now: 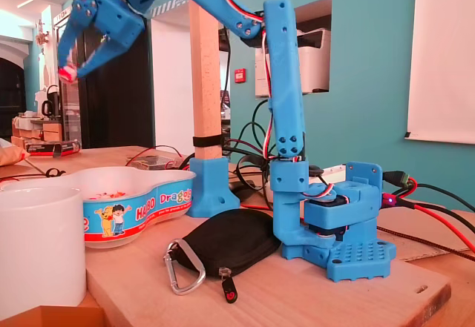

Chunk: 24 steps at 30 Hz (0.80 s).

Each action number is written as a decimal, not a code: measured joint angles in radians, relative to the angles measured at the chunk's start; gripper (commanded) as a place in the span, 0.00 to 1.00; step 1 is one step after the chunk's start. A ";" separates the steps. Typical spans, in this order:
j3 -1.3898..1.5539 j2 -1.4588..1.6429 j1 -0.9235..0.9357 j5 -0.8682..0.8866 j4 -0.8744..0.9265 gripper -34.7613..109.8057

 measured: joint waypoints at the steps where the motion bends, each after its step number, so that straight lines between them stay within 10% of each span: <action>1: 0.000 0.012 -0.023 0.034 0.000 0.22; 24: 0.362 0.118 -0.399 0.454 -0.006 0.22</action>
